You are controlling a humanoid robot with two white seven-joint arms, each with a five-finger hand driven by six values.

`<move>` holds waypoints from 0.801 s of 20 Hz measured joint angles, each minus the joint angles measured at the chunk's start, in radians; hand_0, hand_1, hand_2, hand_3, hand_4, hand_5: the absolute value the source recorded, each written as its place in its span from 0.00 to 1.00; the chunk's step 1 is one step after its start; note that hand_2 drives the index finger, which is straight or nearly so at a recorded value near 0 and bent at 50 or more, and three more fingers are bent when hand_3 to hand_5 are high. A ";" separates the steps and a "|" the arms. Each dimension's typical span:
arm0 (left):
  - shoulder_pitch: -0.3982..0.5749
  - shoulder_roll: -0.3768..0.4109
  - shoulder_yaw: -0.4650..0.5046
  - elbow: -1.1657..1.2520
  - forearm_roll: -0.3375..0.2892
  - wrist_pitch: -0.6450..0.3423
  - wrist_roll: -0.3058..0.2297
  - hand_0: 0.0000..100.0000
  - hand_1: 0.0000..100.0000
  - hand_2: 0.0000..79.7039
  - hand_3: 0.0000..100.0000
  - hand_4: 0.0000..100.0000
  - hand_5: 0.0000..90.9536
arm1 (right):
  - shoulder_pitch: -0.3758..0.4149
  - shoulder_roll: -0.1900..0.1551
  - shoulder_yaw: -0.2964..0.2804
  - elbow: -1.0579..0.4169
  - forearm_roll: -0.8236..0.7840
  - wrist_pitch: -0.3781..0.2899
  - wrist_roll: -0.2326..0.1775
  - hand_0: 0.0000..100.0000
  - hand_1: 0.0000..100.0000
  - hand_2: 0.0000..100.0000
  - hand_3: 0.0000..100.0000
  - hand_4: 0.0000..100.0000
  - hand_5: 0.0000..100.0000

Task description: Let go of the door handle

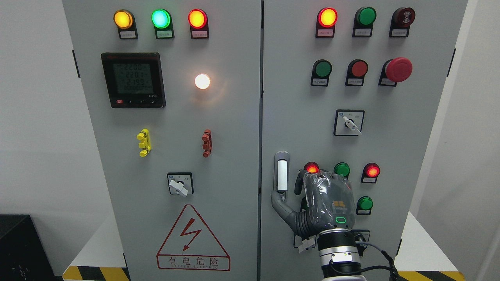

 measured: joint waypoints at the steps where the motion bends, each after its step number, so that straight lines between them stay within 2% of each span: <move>1: 0.000 0.000 0.000 0.000 0.000 0.000 0.000 0.00 0.00 0.06 0.11 0.00 0.00 | 0.000 0.000 0.000 0.001 0.000 0.000 0.000 0.18 0.37 0.70 0.97 0.76 0.68; 16: 0.000 0.000 0.000 0.000 0.000 0.001 0.000 0.00 0.00 0.06 0.11 0.00 0.00 | -0.013 0.000 -0.002 0.007 -0.002 0.001 0.000 0.23 0.36 0.70 0.97 0.76 0.68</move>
